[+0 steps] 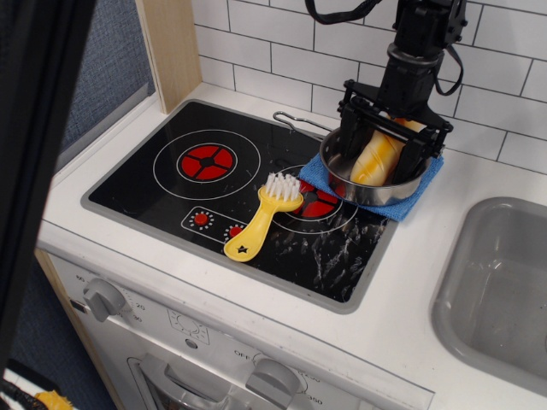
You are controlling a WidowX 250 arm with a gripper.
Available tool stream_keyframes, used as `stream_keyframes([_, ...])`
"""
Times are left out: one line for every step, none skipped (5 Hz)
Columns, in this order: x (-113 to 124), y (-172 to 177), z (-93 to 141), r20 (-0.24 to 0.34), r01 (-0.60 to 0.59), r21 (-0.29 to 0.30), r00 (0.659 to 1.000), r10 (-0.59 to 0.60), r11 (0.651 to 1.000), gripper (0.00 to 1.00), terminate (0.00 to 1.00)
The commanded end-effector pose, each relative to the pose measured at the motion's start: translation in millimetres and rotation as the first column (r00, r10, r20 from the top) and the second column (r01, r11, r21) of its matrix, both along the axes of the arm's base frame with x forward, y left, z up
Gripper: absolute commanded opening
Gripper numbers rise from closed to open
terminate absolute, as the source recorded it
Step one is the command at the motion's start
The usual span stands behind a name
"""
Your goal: Put the bread inside the pan.
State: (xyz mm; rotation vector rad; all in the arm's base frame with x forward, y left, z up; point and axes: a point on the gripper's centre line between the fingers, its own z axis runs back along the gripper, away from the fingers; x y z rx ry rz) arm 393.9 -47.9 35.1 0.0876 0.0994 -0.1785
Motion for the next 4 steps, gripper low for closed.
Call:
stream_keyframes([-27,13,76,0.211,-0.053,-0.094,0.975,0.072,0.994,1.0,0.0])
stream_keyframes([-37,21,73,0.197,-0.047,-0.088,0.978,0.063,0.995,1.0,0.0])
stream_keyframes([-44,29,64,0.181,-0.046,-0.032,0.982,0.051,0.998,1.0,0.0])
stream_keyframes([-44,29,64,0.181,-0.046,-0.032,0.982,0.051,0.998,1.0,0.0])
